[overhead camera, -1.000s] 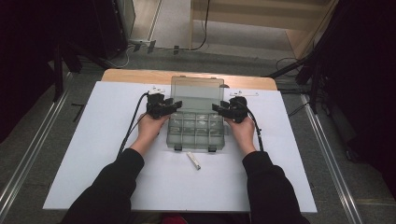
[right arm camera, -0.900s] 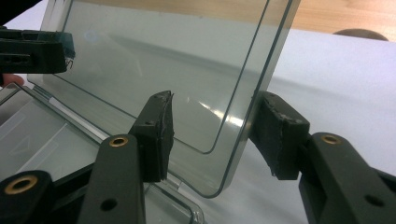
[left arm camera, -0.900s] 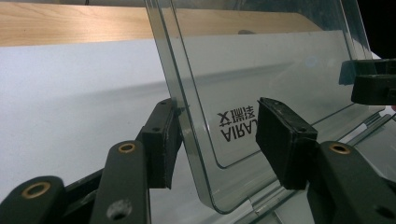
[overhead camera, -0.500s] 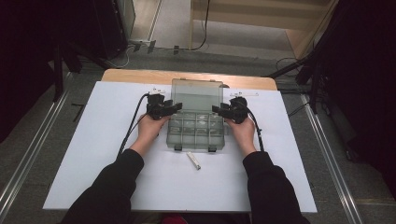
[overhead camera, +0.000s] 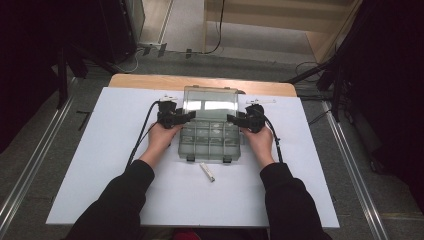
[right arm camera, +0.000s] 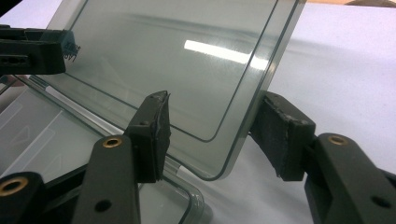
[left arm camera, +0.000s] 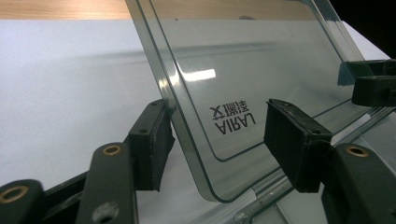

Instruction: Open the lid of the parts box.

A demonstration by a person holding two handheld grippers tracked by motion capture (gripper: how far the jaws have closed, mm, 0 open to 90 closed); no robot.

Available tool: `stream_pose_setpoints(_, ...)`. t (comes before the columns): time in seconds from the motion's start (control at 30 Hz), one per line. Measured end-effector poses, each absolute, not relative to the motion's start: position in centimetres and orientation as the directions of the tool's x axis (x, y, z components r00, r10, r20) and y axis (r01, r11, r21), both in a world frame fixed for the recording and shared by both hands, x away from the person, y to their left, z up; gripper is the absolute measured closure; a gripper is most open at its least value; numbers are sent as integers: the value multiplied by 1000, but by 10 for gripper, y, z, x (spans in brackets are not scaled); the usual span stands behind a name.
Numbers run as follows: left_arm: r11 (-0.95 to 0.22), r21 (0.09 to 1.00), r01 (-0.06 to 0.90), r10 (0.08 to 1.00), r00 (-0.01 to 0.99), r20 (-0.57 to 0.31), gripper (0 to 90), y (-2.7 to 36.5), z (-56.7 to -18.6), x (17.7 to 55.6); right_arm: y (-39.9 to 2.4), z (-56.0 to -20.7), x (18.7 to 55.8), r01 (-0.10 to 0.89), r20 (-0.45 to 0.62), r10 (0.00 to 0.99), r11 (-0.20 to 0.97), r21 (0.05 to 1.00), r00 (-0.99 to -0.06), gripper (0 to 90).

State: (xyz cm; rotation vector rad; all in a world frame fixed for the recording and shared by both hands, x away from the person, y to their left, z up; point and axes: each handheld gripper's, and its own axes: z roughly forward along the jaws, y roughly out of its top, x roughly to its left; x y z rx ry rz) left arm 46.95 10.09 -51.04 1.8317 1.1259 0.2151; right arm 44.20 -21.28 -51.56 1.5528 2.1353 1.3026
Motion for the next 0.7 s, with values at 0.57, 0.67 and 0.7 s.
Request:
stream_pose_setpoints(0.57, -129, 785, 605, 761, 569, -313, 335, 107, -503, 468, -213, -512, 440, 675, 321, 844, 63, 736, -429, 365)
stream_pose_setpoints(0.67, -125, 791, 599, 759, 571, -312, 334, 109, -499, 468, -215, -508, 439, 667, 323, 840, 61, 742, -436, 356)
stream_pose_setpoints(0.7, -121, 794, 596, 758, 572, -314, 334, 109, -497, 467, -216, -507, 438, 662, 322, 838, 62, 747, -441, 353)
